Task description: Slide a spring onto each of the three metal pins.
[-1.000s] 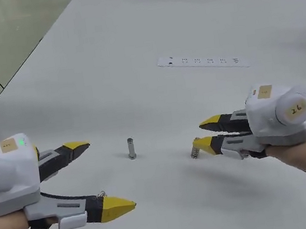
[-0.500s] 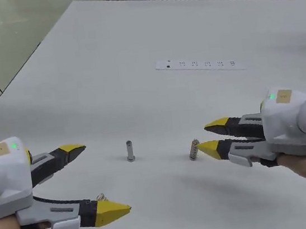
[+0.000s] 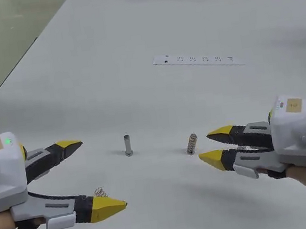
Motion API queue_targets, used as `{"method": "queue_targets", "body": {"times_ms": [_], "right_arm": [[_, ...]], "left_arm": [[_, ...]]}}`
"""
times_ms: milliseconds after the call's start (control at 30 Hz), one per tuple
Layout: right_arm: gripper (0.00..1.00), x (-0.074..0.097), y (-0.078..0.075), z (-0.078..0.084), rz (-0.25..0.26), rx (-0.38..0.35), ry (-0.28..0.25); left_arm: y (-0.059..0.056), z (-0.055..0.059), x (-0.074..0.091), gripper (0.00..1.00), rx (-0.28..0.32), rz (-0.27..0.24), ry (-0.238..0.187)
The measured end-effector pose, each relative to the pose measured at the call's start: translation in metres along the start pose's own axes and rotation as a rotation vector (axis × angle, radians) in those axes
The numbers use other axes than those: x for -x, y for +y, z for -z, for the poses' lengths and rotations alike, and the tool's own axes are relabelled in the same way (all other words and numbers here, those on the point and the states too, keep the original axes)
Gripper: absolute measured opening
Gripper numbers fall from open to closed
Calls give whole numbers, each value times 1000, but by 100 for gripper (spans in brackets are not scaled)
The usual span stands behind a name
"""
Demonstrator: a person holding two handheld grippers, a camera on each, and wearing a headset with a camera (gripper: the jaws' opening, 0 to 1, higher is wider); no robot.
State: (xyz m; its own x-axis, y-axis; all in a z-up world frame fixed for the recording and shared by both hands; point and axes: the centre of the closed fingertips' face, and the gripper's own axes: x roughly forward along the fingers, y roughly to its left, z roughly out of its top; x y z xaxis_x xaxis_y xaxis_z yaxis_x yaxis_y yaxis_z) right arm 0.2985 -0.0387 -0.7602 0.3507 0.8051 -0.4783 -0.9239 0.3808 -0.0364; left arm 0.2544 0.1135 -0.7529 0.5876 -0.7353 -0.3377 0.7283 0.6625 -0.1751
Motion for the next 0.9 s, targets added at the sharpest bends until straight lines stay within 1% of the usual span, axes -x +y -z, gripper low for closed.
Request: {"method": "queue_targets", "body": {"times_ms": [133,300,433,533,600,800,900], "right_arm": [[25,0,9,8,-11,-13,12],[24,-5,18,10,-25,-23,21],[24,-11,25,4,-32,-39,13],[24,-13,29,-3,-33,-63,-3],[24,-14,30,-7,-32,-63,-9],[24,-15,36,-14,-23,-75,-13],[24,-17,38,-15,-10,-85,-4]], "left_arm": [[0,1,2,98,-1,-1,1],[1,3,4,98,1,-4,2],[2,3,5,98,3,-9,3],[1,-1,6,98,6,-9,-6],[1,-1,5,98,1,-6,1],[-2,-11,7,98,-10,13,-8],[-1,-14,9,98,-9,23,-14]]}}
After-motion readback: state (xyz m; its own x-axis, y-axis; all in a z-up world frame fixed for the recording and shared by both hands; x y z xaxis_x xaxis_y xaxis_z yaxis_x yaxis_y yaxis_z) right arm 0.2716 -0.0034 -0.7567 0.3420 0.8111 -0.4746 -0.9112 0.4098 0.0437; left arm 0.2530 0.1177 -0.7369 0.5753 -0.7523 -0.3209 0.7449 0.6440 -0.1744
